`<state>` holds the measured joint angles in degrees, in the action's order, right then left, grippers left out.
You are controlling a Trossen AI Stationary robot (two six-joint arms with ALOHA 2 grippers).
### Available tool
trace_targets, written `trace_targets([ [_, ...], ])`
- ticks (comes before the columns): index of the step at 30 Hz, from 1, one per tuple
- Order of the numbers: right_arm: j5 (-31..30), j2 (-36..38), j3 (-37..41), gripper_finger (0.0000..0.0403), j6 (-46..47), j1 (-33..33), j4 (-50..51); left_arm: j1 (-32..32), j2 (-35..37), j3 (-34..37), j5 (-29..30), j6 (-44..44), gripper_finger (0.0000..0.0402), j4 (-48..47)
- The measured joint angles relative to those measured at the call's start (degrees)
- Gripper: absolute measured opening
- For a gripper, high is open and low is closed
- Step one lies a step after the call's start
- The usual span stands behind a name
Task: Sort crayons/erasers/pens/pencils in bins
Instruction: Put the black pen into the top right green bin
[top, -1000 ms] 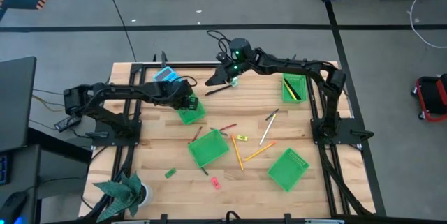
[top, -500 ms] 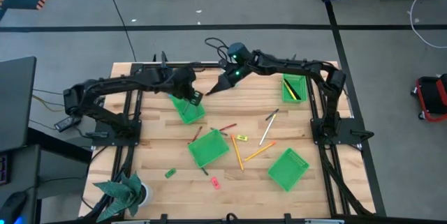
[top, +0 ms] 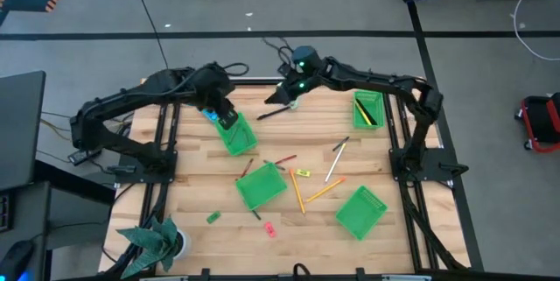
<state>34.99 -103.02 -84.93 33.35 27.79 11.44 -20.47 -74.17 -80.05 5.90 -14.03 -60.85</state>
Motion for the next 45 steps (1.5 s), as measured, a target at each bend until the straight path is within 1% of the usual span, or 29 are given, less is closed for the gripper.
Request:
trace_targets([
  [6,-10.6,3.1,0.0,0.0122,-9.2,-0.7,-0.7,-0.3,4.8,0.0,0.5,3.8,0.0038,0.9],
  [8,-13.2,3.3,0.0,0.0122,-9.6,-1.3,-0.6,-0.4,6.0,0.0,0.5,3.8,0.0038,0.8],
  [12,-16.0,2.7,0.0,0.0122,-7.7,-2.8,-1.1,-0.4,8.1,0.0,0.5,3.9,0.0038,1.0],
  [21,-21.5,1.9,0.0,0.0122,-7.5,-5.8,-2.7,-0.4,12.4,0.0,0.5,6.3,0.0036,0.7],
  [26,-22.2,1.9,-0.4,0.0122,-7.9,-5.9,-2.7,-0.4,13.7,0.0,1.0,6.3,0.0042,0.6],
  [29,-25.0,1.9,-0.4,0.0122,-11.3,-6.3,1.2,-0.4,13.5,0.0,2.9,6.3,0.0043,0.7],
  [31,-25.4,1.9,-0.4,0.0122,-12.4,-6.2,3.8,-0.4,13.4,0.0,3.0,6.3,0.0041,1.5],
  [35,-24.6,2.6,-0.3,0.0122,-10.1,-5.7,9.0,-0.4,13.1,1.5,2.9,5.1,0.004,8.2],
  [39,-23.6,6.6,-0.3,0.0122,-8.0,-5.3,11.8,-0.3,12.0,3.6,2.9,4.1,0.0045,13.2],
  [41,-23.5,9.1,-0.4,0.0122,-8.0,-5.3,13.6,-0.3,10.6,4.2,2.5,2.7,0.0047,13.5],
  [45,-23.8,14.8,-0.4,0.0122,-9.0,-5.6,16.7,-0.3,5.3,4.6,-1.7,2.2,0.0054,16.0],
])
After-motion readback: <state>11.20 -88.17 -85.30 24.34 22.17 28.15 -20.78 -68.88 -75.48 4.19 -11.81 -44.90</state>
